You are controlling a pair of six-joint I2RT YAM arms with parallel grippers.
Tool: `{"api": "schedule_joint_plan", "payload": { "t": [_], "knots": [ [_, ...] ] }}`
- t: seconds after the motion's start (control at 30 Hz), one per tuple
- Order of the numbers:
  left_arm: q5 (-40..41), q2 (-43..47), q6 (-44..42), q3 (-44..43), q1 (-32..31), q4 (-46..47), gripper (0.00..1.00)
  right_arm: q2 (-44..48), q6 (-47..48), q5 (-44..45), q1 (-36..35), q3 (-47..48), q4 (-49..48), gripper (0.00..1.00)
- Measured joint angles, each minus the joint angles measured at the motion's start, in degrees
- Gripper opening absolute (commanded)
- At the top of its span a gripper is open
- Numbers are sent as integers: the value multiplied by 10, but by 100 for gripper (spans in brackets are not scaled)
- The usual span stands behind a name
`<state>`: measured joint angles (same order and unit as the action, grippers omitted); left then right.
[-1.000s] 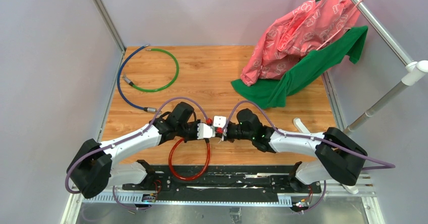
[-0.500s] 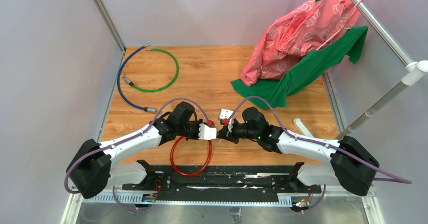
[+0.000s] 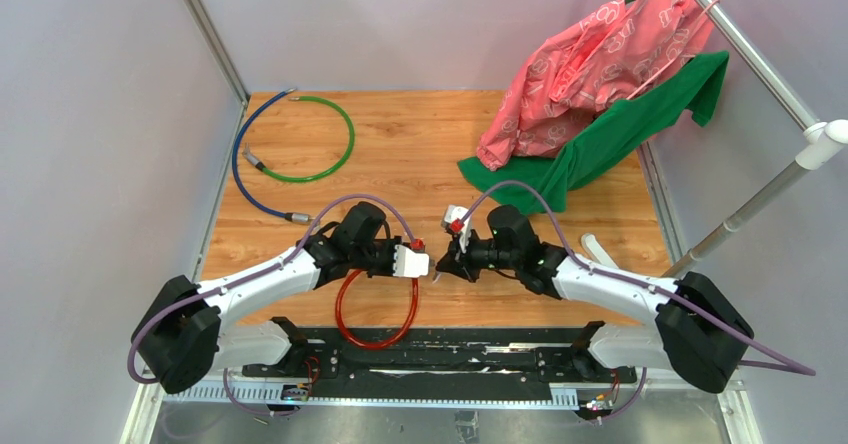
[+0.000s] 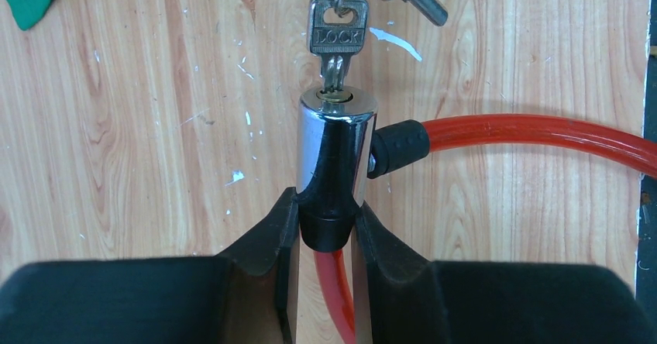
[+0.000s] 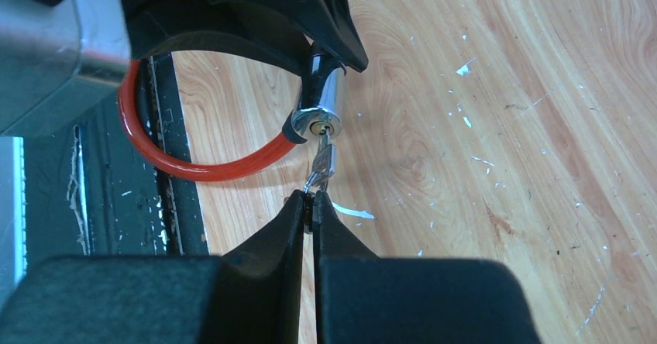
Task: Lock with the key
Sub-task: Lock the lock.
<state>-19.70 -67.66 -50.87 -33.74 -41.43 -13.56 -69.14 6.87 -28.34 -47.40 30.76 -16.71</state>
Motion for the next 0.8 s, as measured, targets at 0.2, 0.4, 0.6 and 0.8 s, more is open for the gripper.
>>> {"api": "schedule_joint_plan", "payload": {
  "t": [0.2, 0.4, 0.6, 0.8],
  "knots": [
    [0, 0, -1, 0, 1, 3, 0, -24, -56, -47, 32, 25, 16, 0],
    [6, 0, -2, 0, 0, 2, 0, -57, -87, -58, 42, 57, 64, 0],
    [-8, 4, -21, 0, -3, 28, 0, -18, -86, -44, 66, 96, 177, 0],
    [14, 6, -51, 9, 0, 20, 0, 31, -82, -26, 80, 96, 243, 0]
  ]
}}
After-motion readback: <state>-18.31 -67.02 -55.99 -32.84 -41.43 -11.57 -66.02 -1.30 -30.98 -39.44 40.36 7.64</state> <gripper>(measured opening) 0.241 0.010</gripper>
